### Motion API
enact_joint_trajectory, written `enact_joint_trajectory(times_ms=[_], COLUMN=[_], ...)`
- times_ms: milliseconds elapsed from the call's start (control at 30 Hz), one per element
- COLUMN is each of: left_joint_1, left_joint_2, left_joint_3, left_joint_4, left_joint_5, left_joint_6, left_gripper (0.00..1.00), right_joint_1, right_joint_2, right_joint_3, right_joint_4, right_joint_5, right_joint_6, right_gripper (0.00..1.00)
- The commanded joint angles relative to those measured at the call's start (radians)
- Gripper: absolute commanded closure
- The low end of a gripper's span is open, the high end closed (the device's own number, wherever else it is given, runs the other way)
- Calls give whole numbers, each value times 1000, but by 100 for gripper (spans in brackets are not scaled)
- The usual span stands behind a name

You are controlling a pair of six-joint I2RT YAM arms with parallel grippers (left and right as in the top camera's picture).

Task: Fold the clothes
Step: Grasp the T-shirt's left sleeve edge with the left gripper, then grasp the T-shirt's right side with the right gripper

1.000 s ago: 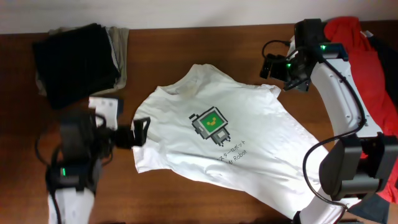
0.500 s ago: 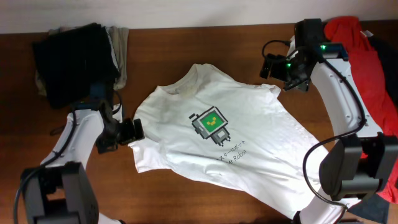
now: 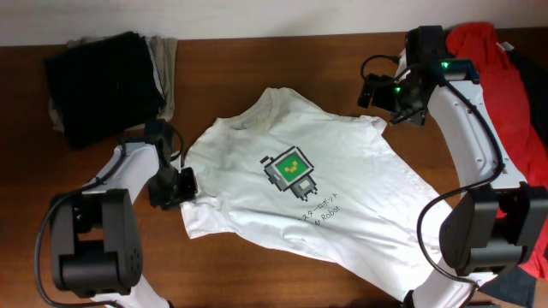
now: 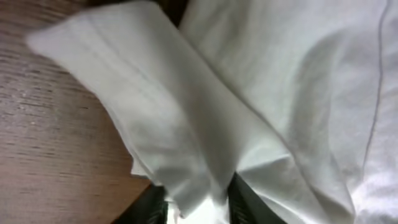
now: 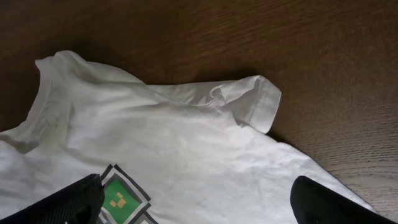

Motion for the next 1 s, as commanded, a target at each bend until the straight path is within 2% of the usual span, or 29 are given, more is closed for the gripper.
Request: enact_joint_trajectory(times_ms=[0,33,200,433,567,633,733,833,900,967], left_joint_1=[-3,-3,24,325,457,516,592,625,622,621], left_joint_2=[32,32,32,32,32,32,32,32,32,32], left_joint_3=[-6,-6,-6,20,20,20,20,20,20,20], left_joint_4=[15,16,50,26,40,45,46,53,53,54], left_joint_5=[2,2,-2,24,189,210,225,266,265,265], left_joint_6=[1,1,-31,-52,-56,-86,-187,-186,-186,-186], left_gripper=[91,100,99,100,99,100,99,100,99,99], right_joint_1=[-1,-1,-1,-1,-1,-1,13,40,67,98], right_joint_2=[-31,-31,-31,-31,-31,-31,-26,0,20,25], right_joint_3=[17,17,17,17,17,17,2,-27,-83,-160], right_joint_4=[0,0,0,0,94,64,-29,-136,-185,-202], right_joint_5=[3,3,3,3,-63,-110,-73,11,11,11], right_joint_6=[9,9,9,9,43,42,-54,-80,-173,-198], right_gripper=[1,1,1,1,1,1,0,7,12,13])
